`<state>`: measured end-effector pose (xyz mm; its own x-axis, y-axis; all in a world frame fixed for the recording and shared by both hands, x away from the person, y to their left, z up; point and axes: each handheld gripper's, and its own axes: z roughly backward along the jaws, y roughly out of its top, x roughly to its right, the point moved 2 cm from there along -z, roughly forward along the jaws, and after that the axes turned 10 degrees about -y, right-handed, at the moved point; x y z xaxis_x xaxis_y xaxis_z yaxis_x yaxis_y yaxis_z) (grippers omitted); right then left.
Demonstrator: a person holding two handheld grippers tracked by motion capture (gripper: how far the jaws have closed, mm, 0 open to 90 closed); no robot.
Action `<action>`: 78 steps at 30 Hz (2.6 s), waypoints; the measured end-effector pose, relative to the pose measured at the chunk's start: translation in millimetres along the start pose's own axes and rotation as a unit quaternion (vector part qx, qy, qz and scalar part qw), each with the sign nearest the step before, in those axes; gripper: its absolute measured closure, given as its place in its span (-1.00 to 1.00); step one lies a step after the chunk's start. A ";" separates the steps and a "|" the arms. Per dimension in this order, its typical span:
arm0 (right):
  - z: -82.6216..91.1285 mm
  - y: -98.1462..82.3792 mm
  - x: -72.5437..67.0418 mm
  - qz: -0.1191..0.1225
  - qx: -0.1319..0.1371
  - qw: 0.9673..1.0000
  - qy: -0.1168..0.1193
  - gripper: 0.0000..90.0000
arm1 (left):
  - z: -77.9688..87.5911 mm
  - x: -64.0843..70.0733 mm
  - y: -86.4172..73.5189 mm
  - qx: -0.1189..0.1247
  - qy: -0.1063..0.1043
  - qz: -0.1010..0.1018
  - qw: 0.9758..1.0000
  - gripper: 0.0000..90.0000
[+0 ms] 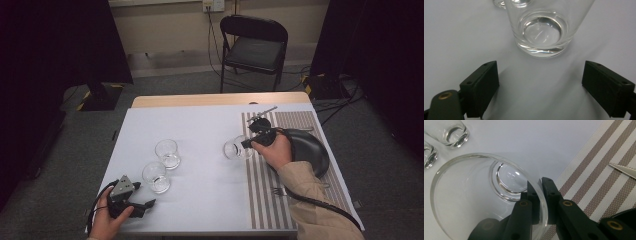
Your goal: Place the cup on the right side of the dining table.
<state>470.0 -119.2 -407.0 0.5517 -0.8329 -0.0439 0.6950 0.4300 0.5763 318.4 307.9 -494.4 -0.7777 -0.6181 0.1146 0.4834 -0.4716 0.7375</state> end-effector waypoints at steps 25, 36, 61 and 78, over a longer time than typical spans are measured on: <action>-1.5 2.6 9.9 -0.009 0.004 1.000 -0.019 0.90 | -0.1 0.1 0.0 0.001 0.001 0.000 1.000 -0.71; -2.1 3.7 13.4 -0.013 0.004 1.000 -0.024 0.90 | 0.0 0.0 0.0 0.000 0.000 0.000 1.000 -0.71; -3.7 4.7 26.3 -0.029 0.007 0.999 -0.038 0.90 | -0.1 0.1 -0.1 0.001 0.000 0.000 1.000 -0.71; -5.7 1.1 37.9 -0.043 0.008 0.998 -0.054 0.90 | 0.0 0.0 -0.1 0.000 0.000 0.000 1.000 -0.71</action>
<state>494.3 -148.3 -412.7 0.4366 -0.8996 -0.0061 0.7302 0.3504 0.5865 318.3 307.9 -494.4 -0.7775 -0.6183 0.1147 0.4833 -0.4707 0.7381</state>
